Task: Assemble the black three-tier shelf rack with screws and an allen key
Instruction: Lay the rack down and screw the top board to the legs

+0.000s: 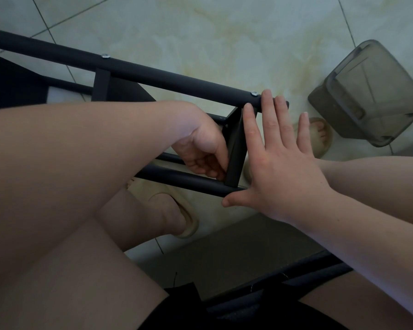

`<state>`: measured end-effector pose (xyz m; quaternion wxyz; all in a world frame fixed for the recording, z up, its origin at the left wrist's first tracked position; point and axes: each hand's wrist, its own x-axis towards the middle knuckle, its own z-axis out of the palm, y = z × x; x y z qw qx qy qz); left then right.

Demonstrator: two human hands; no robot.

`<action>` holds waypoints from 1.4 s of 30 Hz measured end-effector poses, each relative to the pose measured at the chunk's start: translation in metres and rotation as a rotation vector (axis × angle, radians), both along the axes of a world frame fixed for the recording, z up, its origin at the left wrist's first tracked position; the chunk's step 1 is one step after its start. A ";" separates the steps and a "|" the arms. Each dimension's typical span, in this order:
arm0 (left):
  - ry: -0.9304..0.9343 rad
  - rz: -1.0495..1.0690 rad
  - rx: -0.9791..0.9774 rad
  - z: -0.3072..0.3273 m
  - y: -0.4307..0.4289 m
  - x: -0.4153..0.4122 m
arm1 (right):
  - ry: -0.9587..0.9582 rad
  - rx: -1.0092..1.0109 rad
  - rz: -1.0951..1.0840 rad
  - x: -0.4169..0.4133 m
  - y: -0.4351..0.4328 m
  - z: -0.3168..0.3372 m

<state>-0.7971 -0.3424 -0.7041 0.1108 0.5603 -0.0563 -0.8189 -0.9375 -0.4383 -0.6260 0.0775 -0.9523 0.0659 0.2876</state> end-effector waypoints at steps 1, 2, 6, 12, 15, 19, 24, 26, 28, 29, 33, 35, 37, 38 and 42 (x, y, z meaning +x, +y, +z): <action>-0.004 -0.001 -0.002 -0.001 0.000 0.000 | 0.000 0.001 -0.001 0.000 0.000 0.000; -0.007 0.006 -0.004 -0.001 0.000 -0.001 | 0.000 0.002 -0.001 0.000 0.000 0.000; -0.011 0.051 -0.001 -0.004 -0.001 -0.001 | 0.001 0.002 -0.002 0.000 0.001 0.000; -0.017 0.010 -0.010 -0.002 0.000 0.001 | -0.002 0.004 0.002 0.000 0.001 0.000; -0.051 -0.050 -0.038 -0.004 0.000 0.000 | -0.004 0.002 0.005 -0.001 0.001 0.000; -0.025 -0.030 -0.052 -0.004 0.000 0.001 | -0.005 -0.003 0.004 0.000 0.001 -0.001; 0.009 0.026 -0.027 -0.004 0.001 0.000 | -0.002 -0.003 0.003 0.000 0.000 -0.001; 0.005 0.017 -0.021 -0.005 0.003 -0.002 | -0.002 -0.001 0.001 0.001 0.001 -0.001; 0.000 0.002 -0.026 -0.006 0.004 -0.002 | -0.003 0.002 -0.002 0.000 0.001 0.000; 0.000 -0.002 -0.029 -0.006 0.004 -0.001 | -0.003 0.002 -0.001 0.000 0.001 0.000; -0.002 0.008 -0.052 -0.006 0.004 -0.001 | 0.000 0.000 0.001 0.000 0.001 0.000; 0.011 0.030 -0.055 -0.005 0.003 -0.001 | 0.002 0.004 -0.001 0.001 0.001 0.000; 0.030 0.051 -0.057 -0.005 0.002 0.001 | 0.001 0.003 -0.001 0.001 0.001 0.000; 0.037 0.060 -0.057 -0.004 0.002 0.001 | 0.002 0.005 -0.002 0.001 0.001 0.000; 0.014 0.049 -0.052 -0.005 0.002 -0.003 | 0.003 0.010 -0.006 0.001 0.001 0.001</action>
